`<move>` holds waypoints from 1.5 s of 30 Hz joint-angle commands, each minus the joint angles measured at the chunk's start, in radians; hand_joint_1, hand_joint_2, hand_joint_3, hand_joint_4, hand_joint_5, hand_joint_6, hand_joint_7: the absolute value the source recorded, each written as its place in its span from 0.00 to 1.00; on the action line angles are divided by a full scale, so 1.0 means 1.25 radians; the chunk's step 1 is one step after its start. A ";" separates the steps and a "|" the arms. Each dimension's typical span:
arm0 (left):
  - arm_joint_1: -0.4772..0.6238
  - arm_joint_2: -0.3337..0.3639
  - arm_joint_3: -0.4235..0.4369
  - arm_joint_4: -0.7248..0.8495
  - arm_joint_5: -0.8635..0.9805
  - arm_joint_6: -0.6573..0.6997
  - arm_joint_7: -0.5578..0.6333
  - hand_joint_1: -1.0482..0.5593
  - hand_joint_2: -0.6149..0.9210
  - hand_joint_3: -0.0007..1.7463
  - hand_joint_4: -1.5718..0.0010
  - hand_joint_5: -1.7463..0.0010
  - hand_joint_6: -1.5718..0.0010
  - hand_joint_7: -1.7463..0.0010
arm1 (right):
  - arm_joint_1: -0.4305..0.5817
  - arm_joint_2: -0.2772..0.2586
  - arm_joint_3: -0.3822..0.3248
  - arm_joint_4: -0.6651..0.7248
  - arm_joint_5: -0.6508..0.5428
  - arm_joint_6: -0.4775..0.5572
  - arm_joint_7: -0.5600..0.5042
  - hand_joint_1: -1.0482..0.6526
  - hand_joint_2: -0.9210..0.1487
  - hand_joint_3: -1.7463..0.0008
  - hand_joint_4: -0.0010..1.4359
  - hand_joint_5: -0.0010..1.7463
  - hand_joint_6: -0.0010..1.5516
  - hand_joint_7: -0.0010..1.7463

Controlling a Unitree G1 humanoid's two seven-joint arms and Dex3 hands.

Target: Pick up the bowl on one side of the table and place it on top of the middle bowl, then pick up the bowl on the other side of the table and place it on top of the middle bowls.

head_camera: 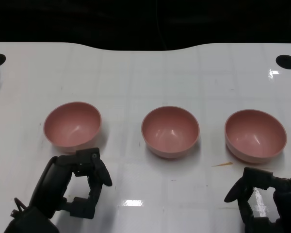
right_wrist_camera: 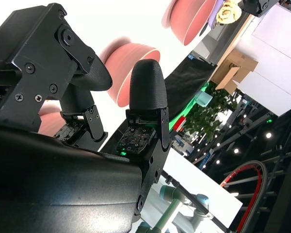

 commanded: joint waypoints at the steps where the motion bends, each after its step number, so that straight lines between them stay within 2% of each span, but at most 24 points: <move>1: 0.000 0.005 0.012 0.004 -0.037 0.013 -0.020 0.60 0.68 0.63 0.48 0.29 0.42 0.60 | 0.007 -0.002 -0.002 -0.010 0.010 0.004 0.002 0.66 0.71 0.10 0.60 0.88 0.58 0.68; 2: -0.001 0.007 0.013 0.001 -0.036 0.021 -0.020 0.60 0.70 0.59 0.49 0.32 0.42 0.63 | 0.007 -0.002 -0.003 -0.011 0.005 0.004 -0.001 0.66 0.71 0.10 0.60 0.88 0.58 0.68; 3: -0.001 0.012 0.013 -0.003 -0.025 0.030 -0.015 0.57 0.76 0.47 0.52 0.36 0.45 0.69 | 0.006 -0.002 -0.004 -0.012 0.000 0.003 -0.005 0.65 0.71 0.09 0.60 0.88 0.58 0.68; 6: 0.008 0.029 0.012 -0.040 0.016 0.073 0.004 0.52 0.87 0.25 0.58 0.45 0.49 0.83 | 0.007 -0.001 -0.005 -0.011 -0.003 -0.005 -0.009 0.66 0.72 0.08 0.60 0.88 0.58 0.68; 8: 0.018 0.043 0.012 -0.083 0.055 0.119 0.022 0.50 0.91 0.17 0.60 0.52 0.51 0.90 | 0.010 0.001 -0.004 -0.015 -0.003 -0.003 -0.008 0.66 0.72 0.08 0.59 0.88 0.57 0.69; 9: 0.023 0.053 0.012 -0.110 0.077 0.145 0.028 0.48 0.94 0.12 0.61 0.59 0.53 0.94 | 0.012 0.001 -0.003 -0.016 -0.001 -0.002 -0.007 0.65 0.72 0.08 0.59 0.88 0.57 0.69; 12: 0.043 0.088 0.009 -0.220 0.146 0.244 0.039 0.45 0.97 0.06 0.66 0.68 0.60 0.99 | 0.015 0.004 -0.001 -0.021 0.015 0.002 0.002 0.65 0.71 0.08 0.59 0.89 0.57 0.69; 16: 0.060 0.118 0.013 -0.347 0.231 0.345 0.067 0.42 0.98 0.03 0.70 0.71 0.66 1.00 | 0.017 0.004 -0.003 -0.025 0.019 0.000 0.005 0.66 0.70 0.08 0.59 0.89 0.57 0.69; 20: 0.056 0.167 0.006 -0.432 0.385 0.411 0.123 0.38 1.00 0.01 0.71 0.74 0.69 1.00 | 0.020 -0.001 -0.006 -0.033 0.014 0.006 0.007 0.65 0.70 0.08 0.59 0.89 0.57 0.69; 25: 0.029 0.196 -0.028 -0.481 0.569 0.508 0.198 0.37 0.99 0.00 0.71 0.80 0.71 1.00 | 0.021 -0.002 -0.005 -0.030 0.018 0.004 0.011 0.65 0.69 0.09 0.59 0.89 0.56 0.70; 28: 0.020 0.202 -0.047 -0.482 0.610 0.536 0.222 0.37 0.99 0.00 0.71 0.81 0.71 1.00 | 0.022 -0.002 -0.006 -0.031 0.016 0.006 0.011 0.64 0.69 0.09 0.58 0.89 0.56 0.69; 32: -0.025 0.198 -0.112 -0.460 0.756 0.658 0.235 0.36 0.98 0.00 0.71 0.83 0.72 1.00 | 0.018 -0.002 -0.006 -0.027 0.010 0.004 0.008 0.65 0.69 0.09 0.58 0.89 0.56 0.69; 36: -0.060 0.192 -0.160 -0.428 0.811 0.735 0.224 0.34 0.98 0.00 0.71 0.85 0.73 1.00 | 0.019 -0.001 -0.007 -0.032 0.006 0.008 0.006 0.66 0.69 0.10 0.59 0.90 0.56 0.69; 41: -0.126 0.189 -0.230 -0.342 0.853 0.804 0.201 0.34 1.00 0.00 0.62 0.91 0.71 0.99 | 0.022 0.001 -0.006 -0.038 0.007 0.012 0.009 0.66 0.68 0.10 0.58 0.90 0.56 0.70; 45: -0.198 0.172 -0.292 -0.219 0.880 0.853 0.201 0.32 1.00 0.01 0.54 0.92 0.67 0.99 | 0.023 0.000 -0.006 -0.043 0.002 0.019 0.008 0.64 0.68 0.10 0.58 0.90 0.56 0.70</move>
